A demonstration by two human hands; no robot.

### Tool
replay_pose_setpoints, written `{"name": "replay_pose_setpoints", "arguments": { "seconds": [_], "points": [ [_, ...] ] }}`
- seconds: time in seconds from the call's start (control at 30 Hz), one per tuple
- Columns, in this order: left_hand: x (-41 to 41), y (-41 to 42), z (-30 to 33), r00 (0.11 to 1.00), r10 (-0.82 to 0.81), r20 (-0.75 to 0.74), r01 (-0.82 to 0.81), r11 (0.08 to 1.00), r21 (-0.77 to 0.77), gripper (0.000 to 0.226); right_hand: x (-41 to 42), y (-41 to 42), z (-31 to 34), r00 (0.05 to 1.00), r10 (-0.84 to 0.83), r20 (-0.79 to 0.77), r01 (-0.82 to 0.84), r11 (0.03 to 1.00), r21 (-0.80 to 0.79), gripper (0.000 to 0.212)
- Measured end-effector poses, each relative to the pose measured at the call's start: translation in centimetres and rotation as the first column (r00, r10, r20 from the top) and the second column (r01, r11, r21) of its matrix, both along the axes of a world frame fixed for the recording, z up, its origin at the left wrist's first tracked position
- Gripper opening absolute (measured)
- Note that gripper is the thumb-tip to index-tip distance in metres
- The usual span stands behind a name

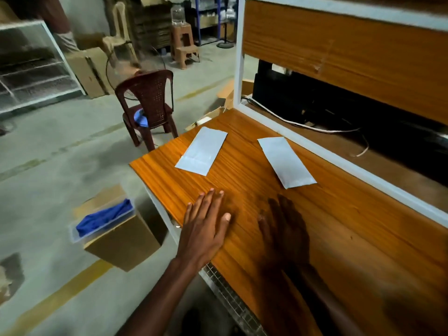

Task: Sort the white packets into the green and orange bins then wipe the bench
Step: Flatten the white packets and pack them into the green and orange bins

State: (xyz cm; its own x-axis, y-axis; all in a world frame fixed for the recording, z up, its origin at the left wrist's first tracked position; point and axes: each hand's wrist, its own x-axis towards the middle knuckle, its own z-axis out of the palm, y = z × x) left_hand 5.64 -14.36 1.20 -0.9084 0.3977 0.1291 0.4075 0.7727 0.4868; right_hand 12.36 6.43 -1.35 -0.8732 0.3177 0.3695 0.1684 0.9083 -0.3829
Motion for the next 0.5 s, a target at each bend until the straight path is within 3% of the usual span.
{"name": "replay_pose_setpoints", "arguments": {
  "seconds": [0.17, 0.3, 0.5],
  "points": [
    [-9.0, 0.0, -0.7, 0.995, -0.094, 0.019, 0.095, 0.994, -0.060, 0.066, -6.6, 2.1, 1.1, 0.998, -0.023, 0.065, 0.020, 0.999, 0.045, 0.075],
    [-16.3, 0.1, -0.9, 0.981, -0.187, 0.043, 0.191, 0.974, -0.125, 0.073, -11.1, 2.7, 1.8, 0.968, -0.164, 0.189, 0.164, 0.986, 0.012, 0.075],
    [-25.0, 2.1, -2.4, 0.979, -0.206, 0.009, 0.204, 0.959, -0.196, 0.075, -16.4, 5.9, 1.8, 0.919, -0.226, 0.323, 0.226, 0.973, 0.038, 0.074]
  ]
}}
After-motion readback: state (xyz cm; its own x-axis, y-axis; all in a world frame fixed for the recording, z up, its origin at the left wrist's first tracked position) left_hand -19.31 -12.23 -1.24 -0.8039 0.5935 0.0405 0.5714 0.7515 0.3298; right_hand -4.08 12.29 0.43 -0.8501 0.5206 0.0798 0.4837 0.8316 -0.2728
